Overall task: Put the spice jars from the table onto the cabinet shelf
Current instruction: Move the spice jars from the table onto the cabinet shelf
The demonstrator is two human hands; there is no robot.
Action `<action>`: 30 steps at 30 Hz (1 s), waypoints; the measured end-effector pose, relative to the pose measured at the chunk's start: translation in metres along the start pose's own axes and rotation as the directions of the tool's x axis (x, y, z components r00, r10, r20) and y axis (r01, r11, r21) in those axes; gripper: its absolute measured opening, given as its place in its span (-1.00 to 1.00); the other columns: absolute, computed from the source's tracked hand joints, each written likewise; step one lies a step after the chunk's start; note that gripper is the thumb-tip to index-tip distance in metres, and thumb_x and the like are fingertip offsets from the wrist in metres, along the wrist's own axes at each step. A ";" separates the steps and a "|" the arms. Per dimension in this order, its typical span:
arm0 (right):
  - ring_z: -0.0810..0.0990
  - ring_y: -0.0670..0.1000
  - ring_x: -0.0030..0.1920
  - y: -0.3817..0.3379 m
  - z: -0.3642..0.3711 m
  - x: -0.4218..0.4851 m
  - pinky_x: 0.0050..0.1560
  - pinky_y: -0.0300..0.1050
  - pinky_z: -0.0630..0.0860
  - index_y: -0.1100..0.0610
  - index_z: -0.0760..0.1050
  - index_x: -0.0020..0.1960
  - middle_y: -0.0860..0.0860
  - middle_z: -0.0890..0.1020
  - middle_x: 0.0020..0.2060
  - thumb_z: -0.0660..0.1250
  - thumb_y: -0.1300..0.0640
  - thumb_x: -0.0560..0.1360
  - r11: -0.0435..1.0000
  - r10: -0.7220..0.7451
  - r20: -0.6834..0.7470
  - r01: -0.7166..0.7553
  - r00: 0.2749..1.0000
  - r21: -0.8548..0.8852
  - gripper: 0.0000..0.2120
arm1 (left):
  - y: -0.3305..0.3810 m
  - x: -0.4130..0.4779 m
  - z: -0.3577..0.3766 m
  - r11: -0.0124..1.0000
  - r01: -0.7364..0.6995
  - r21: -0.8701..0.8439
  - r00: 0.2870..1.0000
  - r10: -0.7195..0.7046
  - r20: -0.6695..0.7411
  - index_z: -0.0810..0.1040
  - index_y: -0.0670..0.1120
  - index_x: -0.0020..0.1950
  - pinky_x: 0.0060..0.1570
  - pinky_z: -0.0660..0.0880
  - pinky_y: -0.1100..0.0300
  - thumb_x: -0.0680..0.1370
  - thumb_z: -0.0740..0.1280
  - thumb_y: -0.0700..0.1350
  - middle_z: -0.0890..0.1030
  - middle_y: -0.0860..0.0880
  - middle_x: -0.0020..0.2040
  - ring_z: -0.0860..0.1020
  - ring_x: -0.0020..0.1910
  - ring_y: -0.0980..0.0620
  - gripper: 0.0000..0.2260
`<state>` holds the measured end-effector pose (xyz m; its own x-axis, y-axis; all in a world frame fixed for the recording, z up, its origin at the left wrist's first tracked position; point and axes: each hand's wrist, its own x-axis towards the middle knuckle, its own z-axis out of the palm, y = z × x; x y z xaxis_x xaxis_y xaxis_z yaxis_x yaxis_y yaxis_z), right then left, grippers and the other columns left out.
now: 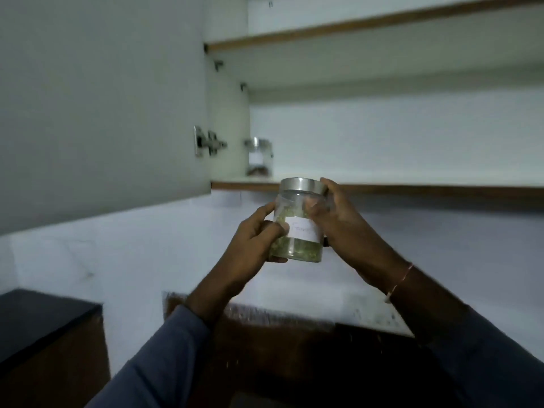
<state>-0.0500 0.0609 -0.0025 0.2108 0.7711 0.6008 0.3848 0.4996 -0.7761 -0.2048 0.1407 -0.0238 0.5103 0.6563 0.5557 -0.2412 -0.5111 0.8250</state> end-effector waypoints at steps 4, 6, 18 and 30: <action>0.69 0.03 0.02 -0.039 -0.002 0.060 0.09 0.14 0.62 -0.20 0.30 0.24 0.03 0.67 0.03 0.40 -0.19 0.40 0.994 -0.099 -0.077 0.096 0.992 -0.045 -0.52 | 0.028 0.055 -0.012 0.988 -0.140 -0.058 0.990 0.141 0.013 0.44 0.10 0.38 -0.18 0.62 0.17 0.49 0.26 -0.06 0.68 -0.04 0.05 0.68 -0.05 0.03 -0.56; 0.70 0.07 -0.02 -0.051 -0.005 0.091 0.01 0.09 0.65 -0.11 0.33 0.23 0.10 0.67 0.02 0.43 -0.04 0.46 0.993 -0.118 -0.097 0.115 0.988 -0.038 -0.59 | 0.038 0.084 -0.017 0.980 -0.174 -0.091 0.984 0.176 0.014 0.43 0.07 0.39 -0.20 0.61 0.19 0.56 0.25 -0.12 0.68 -0.01 0.02 0.68 -0.09 0.08 -0.62; 0.64 0.14 0.05 -0.009 -0.008 0.193 0.10 0.14 0.61 -0.03 0.38 0.24 0.13 0.59 0.12 0.47 0.08 0.44 0.959 -0.088 -0.135 0.048 0.987 -0.280 -0.56 | -0.008 0.179 -0.047 0.777 -0.109 0.620 0.992 0.129 0.012 0.57 -0.08 0.17 -0.03 0.50 0.15 0.61 0.20 -0.05 0.64 -0.05 0.04 0.58 0.01 0.00 -0.77; 0.59 0.08 0.09 0.029 -0.008 0.269 0.09 -0.08 0.50 0.04 0.43 0.28 0.02 0.62 0.13 0.38 -0.08 0.48 0.614 -0.088 -0.047 0.017 0.995 -0.789 -0.57 | -0.022 0.206 -0.049 0.514 -0.145 0.846 0.970 0.244 0.018 0.71 -0.05 -0.08 -0.05 0.58 0.13 0.46 0.25 -0.08 0.71 -0.01 -0.14 0.63 -0.13 -0.02 -0.76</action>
<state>0.0251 0.2792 0.1381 0.2180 0.7045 0.6754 0.9490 0.0085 -0.3151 -0.1350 0.3150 0.0778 0.4505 0.5019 0.7383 0.5004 -0.8269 0.2567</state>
